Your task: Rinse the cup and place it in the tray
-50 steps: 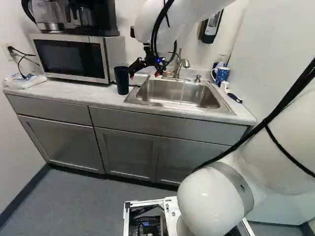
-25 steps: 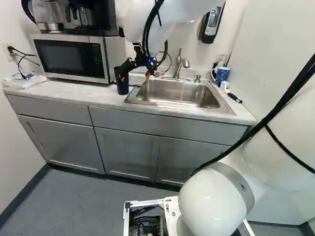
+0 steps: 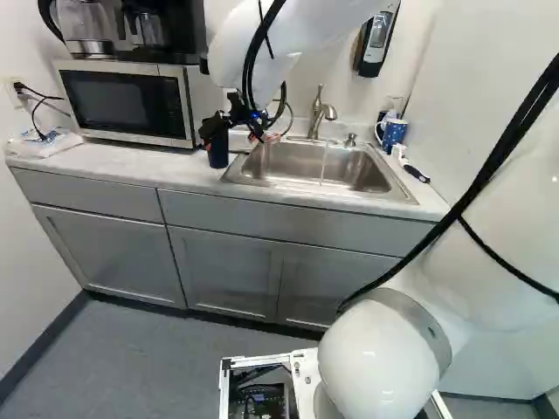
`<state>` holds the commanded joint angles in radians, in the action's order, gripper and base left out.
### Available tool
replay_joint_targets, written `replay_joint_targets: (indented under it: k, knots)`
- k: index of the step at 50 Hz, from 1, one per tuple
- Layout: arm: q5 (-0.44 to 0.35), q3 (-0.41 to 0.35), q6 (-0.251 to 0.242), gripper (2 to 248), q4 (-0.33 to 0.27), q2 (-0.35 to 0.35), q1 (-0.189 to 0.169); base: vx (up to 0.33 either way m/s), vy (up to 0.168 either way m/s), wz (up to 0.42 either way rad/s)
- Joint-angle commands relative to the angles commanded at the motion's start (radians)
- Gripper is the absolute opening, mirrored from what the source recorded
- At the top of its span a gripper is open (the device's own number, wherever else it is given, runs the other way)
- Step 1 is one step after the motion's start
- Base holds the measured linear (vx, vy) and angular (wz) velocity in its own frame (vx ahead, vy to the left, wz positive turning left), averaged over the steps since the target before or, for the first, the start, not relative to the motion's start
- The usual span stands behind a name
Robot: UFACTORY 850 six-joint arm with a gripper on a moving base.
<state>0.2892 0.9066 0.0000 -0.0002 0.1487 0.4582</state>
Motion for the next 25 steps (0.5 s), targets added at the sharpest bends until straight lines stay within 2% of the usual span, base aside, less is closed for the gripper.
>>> replay_joint_targets:
  k: [25]
  knots:
    - [-0.127,-0.011,0.0,247,0.0,-0.051,0.0,0.0,0.0,0.0]
